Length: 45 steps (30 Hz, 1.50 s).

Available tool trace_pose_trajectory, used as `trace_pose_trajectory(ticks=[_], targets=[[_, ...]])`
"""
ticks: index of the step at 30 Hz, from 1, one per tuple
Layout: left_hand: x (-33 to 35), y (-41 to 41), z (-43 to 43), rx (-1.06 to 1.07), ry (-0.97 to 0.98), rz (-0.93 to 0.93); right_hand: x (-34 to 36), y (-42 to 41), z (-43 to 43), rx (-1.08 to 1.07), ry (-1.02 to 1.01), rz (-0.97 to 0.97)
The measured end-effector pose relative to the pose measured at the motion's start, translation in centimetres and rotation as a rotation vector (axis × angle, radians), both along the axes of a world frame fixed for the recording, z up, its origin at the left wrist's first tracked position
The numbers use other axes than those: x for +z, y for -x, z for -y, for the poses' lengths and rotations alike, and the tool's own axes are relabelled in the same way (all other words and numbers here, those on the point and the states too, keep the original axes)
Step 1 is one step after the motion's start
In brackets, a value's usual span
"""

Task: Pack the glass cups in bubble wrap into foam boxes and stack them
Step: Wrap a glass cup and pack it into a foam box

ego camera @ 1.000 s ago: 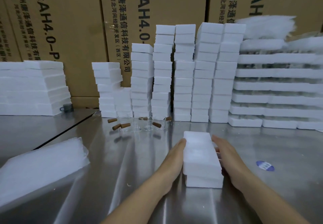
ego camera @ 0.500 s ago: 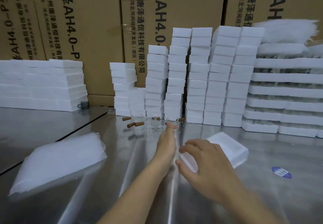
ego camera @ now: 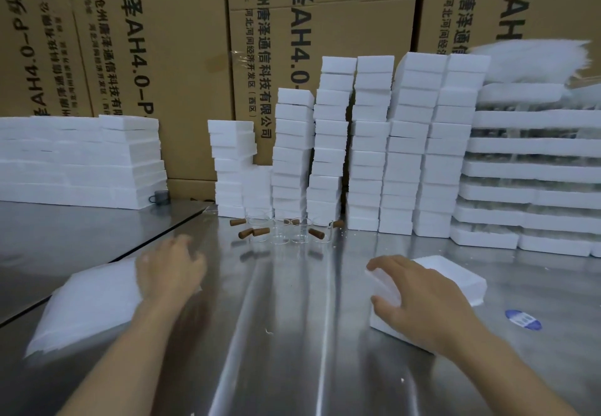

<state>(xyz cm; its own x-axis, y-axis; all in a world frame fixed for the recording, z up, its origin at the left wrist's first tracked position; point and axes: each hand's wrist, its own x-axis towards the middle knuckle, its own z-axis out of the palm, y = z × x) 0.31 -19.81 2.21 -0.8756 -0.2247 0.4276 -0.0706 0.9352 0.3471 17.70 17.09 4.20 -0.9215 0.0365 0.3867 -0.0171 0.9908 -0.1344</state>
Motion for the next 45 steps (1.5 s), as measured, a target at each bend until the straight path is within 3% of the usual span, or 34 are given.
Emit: trace_pose_trajectory(ticks=[4,6,10,14,17,20,22,25,29,34,39,45], targets=[[-1.3,0.2,5.5,0.121,-0.031,0.389,-0.2,0.4,-2.2,-0.129,0.031,-0.009],[-1.5,0.3,6.0,0.1,-0.039,0.422,-0.5,0.7,-2.8,-0.181,0.02,-0.036],[-1.4,0.4,5.4,0.09,-0.087,0.31,-0.8,1.2,-3.4,-0.269,-0.045,-0.064],[-0.1,-0.5,4.0,0.077,-0.203,0.045,-0.9,1.1,-3.4,-0.342,-0.074,-0.131],[1.2,-1.8,0.9,-0.078,-0.248,-0.16,-1.0,1.1,-3.0,-0.317,-0.082,-0.186],[2.0,-3.7,-4.0,-0.302,-0.298,-0.214,-1.2,1.1,-2.2,-0.186,-0.064,-0.283],[2.2,-4.5,-7.7,-0.438,-0.206,-0.211,-1.2,1.0,-1.3,-0.075,-0.092,-0.265],[1.7,-4.8,-12.9,-0.55,0.005,-0.078,-1.9,1.4,-0.4,0.016,-0.183,-0.102],[0.2,-4.0,-17.2,-0.698,0.201,0.366,-2.4,1.7,-0.9,-0.048,-0.23,0.002],[-2.3,-2.3,-16.8,-0.844,0.216,0.388,-2.5,1.6,-3.0,-0.232,-0.297,-0.016],[-3.2,-1.3,-15.6,-0.795,0.237,0.353,-2.6,3.5,-1.7,-0.255,-0.375,-0.008],[-3.4,-1.1,-16.0,-0.779,0.237,0.377,-3.6,9.8,1.3,-0.157,-0.107,0.129]])
